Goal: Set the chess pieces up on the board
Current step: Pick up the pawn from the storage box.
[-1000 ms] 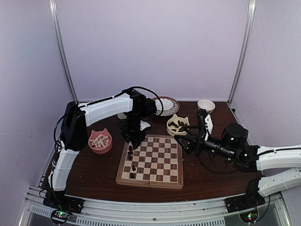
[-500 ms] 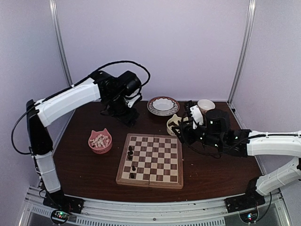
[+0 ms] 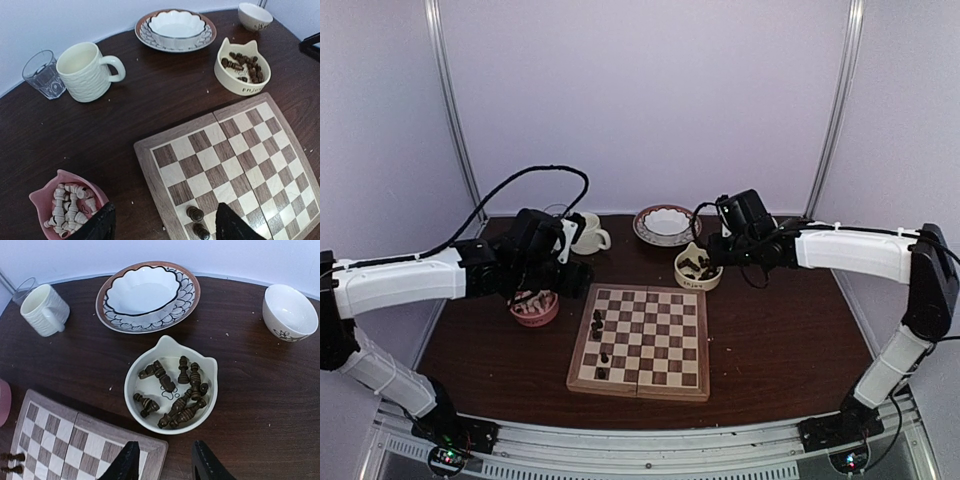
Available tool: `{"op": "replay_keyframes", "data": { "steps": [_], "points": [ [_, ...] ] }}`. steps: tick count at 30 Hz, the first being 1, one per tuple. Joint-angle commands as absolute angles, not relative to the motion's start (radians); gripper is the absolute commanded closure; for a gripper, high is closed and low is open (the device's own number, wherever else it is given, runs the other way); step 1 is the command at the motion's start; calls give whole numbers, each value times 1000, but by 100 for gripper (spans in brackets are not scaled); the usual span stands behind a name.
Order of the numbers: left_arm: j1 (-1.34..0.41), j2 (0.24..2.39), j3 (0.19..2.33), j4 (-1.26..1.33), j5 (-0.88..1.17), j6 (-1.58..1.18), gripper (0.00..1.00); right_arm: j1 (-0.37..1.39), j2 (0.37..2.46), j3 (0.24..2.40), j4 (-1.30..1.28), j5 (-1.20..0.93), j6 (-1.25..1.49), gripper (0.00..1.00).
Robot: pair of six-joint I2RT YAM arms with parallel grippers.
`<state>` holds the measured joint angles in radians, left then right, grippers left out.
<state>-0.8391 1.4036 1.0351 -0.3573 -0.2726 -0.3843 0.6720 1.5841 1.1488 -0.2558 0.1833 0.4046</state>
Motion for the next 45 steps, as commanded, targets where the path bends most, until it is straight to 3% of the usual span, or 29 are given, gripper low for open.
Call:
{"op": "replay_keyframes", "data": {
  "steps": [1, 16, 45],
  "points": [
    [-844, 1296, 928, -66, -311, -377, 32, 618, 1716, 1306, -387, 215, 471, 61],
    [-846, 1180, 803, 68, -373, -350, 33, 552, 2025, 1548, -434, 164, 480, 73],
    [-848, 1164, 801, 61, -362, -348, 33, 495, 2153, 1604, -469, 194, 484, 78]
  ]
}}
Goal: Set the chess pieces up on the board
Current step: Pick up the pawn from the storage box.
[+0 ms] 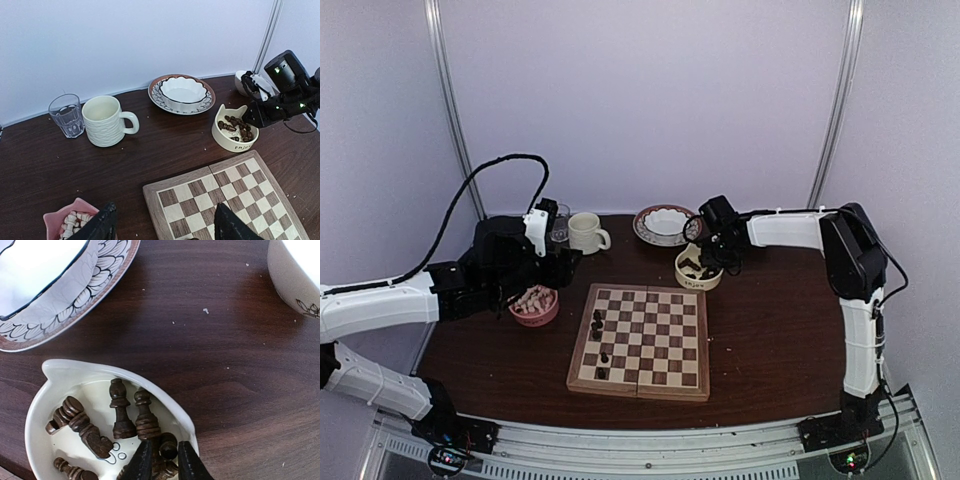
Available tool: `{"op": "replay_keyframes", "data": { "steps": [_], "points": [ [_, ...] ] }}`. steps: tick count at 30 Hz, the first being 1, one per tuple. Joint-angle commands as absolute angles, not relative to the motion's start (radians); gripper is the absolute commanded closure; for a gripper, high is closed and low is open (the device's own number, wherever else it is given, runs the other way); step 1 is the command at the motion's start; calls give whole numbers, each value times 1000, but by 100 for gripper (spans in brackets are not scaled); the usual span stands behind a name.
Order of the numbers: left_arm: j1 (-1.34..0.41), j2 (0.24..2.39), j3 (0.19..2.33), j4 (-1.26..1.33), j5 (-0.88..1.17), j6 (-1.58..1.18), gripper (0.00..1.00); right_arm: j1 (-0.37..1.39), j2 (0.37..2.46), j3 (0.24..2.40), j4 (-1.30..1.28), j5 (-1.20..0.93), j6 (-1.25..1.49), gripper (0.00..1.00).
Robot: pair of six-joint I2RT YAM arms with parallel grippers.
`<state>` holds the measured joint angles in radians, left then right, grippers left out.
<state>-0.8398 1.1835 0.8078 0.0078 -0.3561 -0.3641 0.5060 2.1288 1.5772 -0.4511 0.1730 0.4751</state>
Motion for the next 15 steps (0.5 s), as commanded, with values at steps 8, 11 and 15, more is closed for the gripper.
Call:
{"op": "replay_keyframes", "data": {
  "steps": [8, 11, 15],
  "points": [
    [-848, 1166, 804, 58, -361, -347, 33, 492, 2185, 1630, -473, 199, 482, 78],
    [-848, 1167, 807, 55, -359, -345, 33, 492, 2193, 1635, -470, 198, 481, 82],
    [-848, 1166, 807, 54, -355, -345, 33, 492, 2194, 1635, -464, 194, 478, 83]
  ]
}}
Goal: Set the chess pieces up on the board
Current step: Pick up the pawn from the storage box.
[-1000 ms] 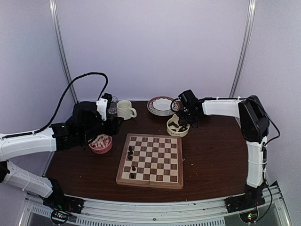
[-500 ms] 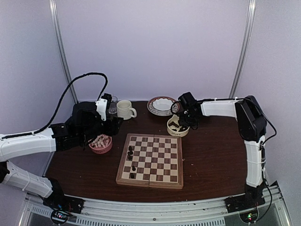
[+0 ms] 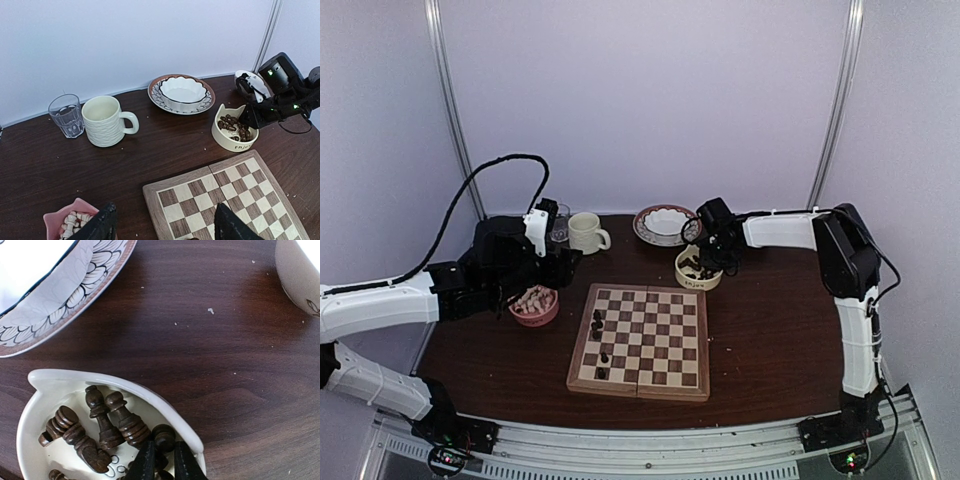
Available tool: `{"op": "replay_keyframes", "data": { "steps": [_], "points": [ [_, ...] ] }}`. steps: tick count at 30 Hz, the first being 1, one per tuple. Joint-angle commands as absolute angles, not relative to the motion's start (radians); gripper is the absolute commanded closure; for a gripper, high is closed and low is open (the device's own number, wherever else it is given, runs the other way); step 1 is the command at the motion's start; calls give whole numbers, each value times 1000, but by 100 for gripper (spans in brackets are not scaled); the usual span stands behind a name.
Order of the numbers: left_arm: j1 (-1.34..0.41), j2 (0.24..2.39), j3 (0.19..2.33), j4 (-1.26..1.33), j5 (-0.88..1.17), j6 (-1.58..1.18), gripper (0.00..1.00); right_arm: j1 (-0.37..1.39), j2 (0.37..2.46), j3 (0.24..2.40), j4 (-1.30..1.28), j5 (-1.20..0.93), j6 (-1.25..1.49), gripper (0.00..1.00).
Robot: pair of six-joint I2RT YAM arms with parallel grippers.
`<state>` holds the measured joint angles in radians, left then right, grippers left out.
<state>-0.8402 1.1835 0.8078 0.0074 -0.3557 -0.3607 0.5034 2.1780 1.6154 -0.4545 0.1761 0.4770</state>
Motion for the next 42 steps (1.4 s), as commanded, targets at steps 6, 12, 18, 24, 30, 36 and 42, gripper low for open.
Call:
{"op": "replay_keyframes", "data": {
  "steps": [6, 12, 18, 24, 30, 36, 42],
  "points": [
    [-848, 1165, 811, 51, -353, -344, 33, 495, 2169, 1613, -429, 201, 452, 85],
    [-851, 1170, 813, 49, -347, -342, 33, 499, 2155, 1602, -391, 195, 401, 84],
    [-854, 1173, 819, 43, -343, -339, 33, 509, 2132, 1583, -368, 222, 368, 84],
    [-856, 1175, 824, 37, -341, -337, 33, 516, 2088, 1538, -326, 244, 346, 82],
    [-859, 1177, 825, 37, -339, -337, 33, 528, 2044, 1494, -283, 250, 317, 82],
    [-859, 1180, 829, 35, -337, -336, 33, 534, 2052, 1508, -288, 236, 309, 78],
    [-859, 1189, 832, 32, -333, -335, 33, 532, 2107, 1558, -328, 253, 308, 78]
  ]
}}
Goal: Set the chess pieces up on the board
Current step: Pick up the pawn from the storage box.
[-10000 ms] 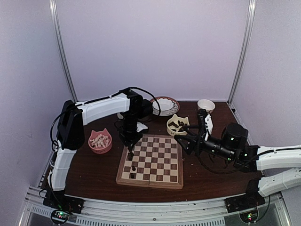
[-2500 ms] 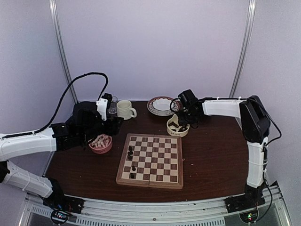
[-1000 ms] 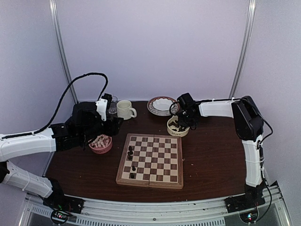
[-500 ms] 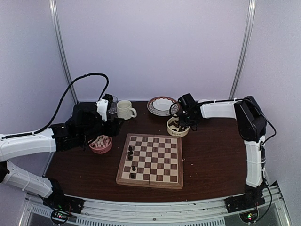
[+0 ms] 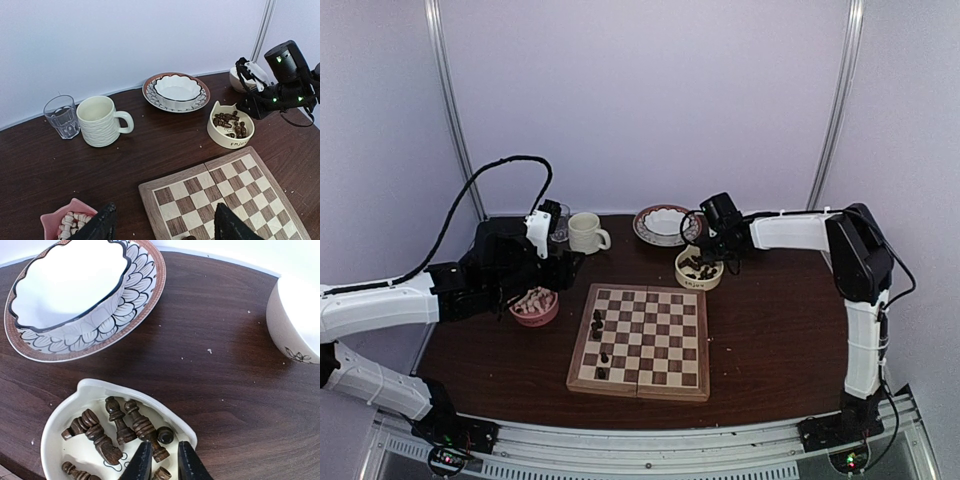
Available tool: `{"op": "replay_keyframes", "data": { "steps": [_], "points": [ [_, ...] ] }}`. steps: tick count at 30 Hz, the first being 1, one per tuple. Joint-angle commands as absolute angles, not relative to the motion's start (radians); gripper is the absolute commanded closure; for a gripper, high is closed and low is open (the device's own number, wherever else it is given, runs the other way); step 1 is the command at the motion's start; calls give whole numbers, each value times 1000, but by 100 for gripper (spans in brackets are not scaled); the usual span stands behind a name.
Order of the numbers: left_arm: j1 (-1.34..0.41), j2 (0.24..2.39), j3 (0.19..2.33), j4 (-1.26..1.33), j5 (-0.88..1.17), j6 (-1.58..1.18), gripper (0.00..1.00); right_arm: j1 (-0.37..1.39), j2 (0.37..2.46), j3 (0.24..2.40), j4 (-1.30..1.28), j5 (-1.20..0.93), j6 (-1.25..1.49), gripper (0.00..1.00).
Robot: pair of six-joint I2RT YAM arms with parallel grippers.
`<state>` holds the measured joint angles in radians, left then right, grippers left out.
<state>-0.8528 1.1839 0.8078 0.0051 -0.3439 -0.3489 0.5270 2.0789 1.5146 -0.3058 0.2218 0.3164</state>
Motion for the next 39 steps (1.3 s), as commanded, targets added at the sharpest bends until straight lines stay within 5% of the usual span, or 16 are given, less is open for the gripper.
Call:
{"op": "replay_keyframes", "data": {
  "steps": [1, 39],
  "points": [
    [-859, 1192, 833, 31, -332, -334, 33, 532, 2116, 1564, -334, 261, 308, 78],
    [-863, 1191, 842, 20, -334, -319, 33, 511, 2225, 1620, -289, 283, 359, 76]
  ]
}}
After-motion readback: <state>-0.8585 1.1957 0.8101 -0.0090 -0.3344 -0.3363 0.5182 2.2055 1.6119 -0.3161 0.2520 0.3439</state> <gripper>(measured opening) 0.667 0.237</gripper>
